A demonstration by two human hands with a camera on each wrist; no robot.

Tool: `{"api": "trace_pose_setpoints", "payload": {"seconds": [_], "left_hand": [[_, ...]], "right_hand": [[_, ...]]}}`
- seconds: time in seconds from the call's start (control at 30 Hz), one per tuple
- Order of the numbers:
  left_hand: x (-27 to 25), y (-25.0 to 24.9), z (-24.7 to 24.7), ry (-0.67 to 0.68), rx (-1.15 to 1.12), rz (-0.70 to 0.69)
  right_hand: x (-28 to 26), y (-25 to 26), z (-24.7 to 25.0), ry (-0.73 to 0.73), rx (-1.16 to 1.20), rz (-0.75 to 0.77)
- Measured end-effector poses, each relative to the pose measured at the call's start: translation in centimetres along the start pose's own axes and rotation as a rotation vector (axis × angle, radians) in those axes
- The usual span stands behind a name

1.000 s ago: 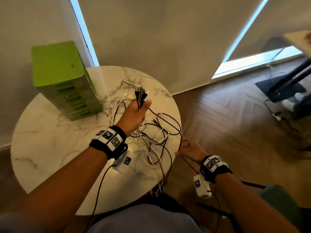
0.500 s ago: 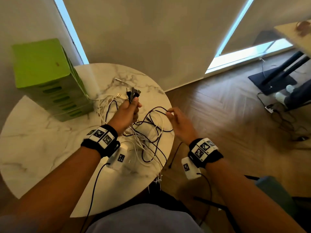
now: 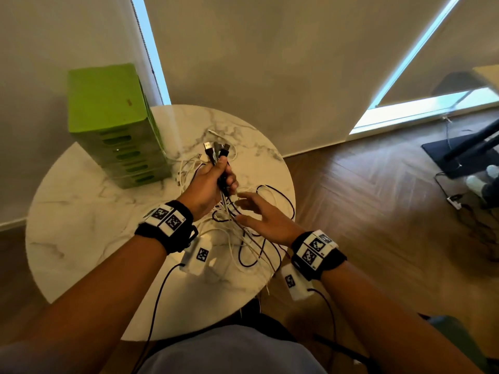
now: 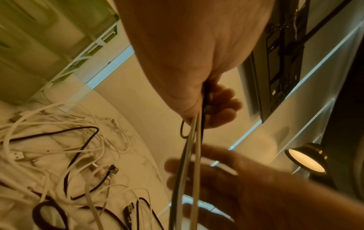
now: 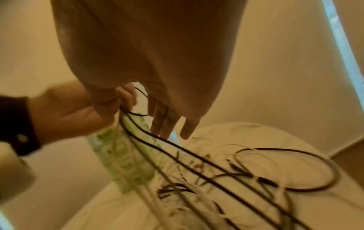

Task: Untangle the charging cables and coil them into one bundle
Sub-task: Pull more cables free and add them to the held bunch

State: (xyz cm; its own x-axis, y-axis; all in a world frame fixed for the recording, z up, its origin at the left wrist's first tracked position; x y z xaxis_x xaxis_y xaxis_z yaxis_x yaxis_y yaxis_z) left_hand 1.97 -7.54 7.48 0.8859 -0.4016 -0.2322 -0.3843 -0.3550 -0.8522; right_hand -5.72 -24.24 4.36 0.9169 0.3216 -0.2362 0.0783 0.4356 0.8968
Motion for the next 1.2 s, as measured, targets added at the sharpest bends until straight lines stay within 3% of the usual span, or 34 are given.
{"api": "trace_pose_setpoints", "payload": {"seconds": [0.07, 0.17, 0.33, 0.47, 0.7, 0.77, 0.87, 0.93, 1.0, 1.07, 1.2], "left_hand": [[-0.2, -0.4, 0.0, 0.034, -0.032, 0.021], [-0.3, -0.6, 0.2, 0.058, 0.038, 0.011], [0.1, -0.3, 0.4, -0.045, 0.282, -0.055], [0.9, -0.2, -0.2, -0.117, 0.353, -0.104], [1.5, -1.1, -0.5, -0.207, 0.47, -0.094], [1.6, -1.4, -0.1, -0.196, 0.418, -0.087], [1.7, -1.5, -0.2, -0.116, 0.21, -0.048], [1.5, -1.5, -0.6, -0.056, 0.133, 0.003], [1.2, -1.6, -1.0, 0.014, 0.113, 0.041], [0.7, -1.7, -1.5, 0.093, 0.162, 0.049], [-0.5, -2.1, -1.6, 0.253, 0.656, -0.079]], "right_hand": [[1.0, 1.9, -0.7, -0.015, 0.048, 0.0], [1.6, 2.8, -0.7, -0.178, -0.144, 0.079], [1.4, 2.1, 0.5, -0.299, -0.095, 0.146], [1.3, 2.6, 0.9, -0.371, -0.142, 0.195], [-0.3, 1.1, 2.6, -0.598, -0.019, 0.062], [-0.8, -1.9, 4.1, -0.539, -0.052, -0.147], [-2.2, -6.4, 5.0, -0.106, -0.332, -0.531], [-2.8, -7.5, 4.6, 0.045, -0.481, -0.624], [-2.6, -6.0, 3.7, -0.032, -0.347, -0.523], [-1.6, -2.9, 2.6, -0.111, -0.203, -0.297], [0.7, 3.0, -0.7, -0.026, -0.03, -0.088]]}}
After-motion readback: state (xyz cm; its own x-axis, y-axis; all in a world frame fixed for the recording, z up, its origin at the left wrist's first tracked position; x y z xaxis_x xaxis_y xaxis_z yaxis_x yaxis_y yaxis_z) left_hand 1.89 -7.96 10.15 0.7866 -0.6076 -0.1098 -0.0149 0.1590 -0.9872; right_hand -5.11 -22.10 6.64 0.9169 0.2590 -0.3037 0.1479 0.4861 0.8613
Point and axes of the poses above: each hand's wrist, its own x-axis towards the middle knuckle, its own z-axis out of the back of the hand, y = z × x, the point moved 1 cm from there along x, towards the middle knuckle, and after that the axes turned 1 degree about y, right-handed, at the moved point
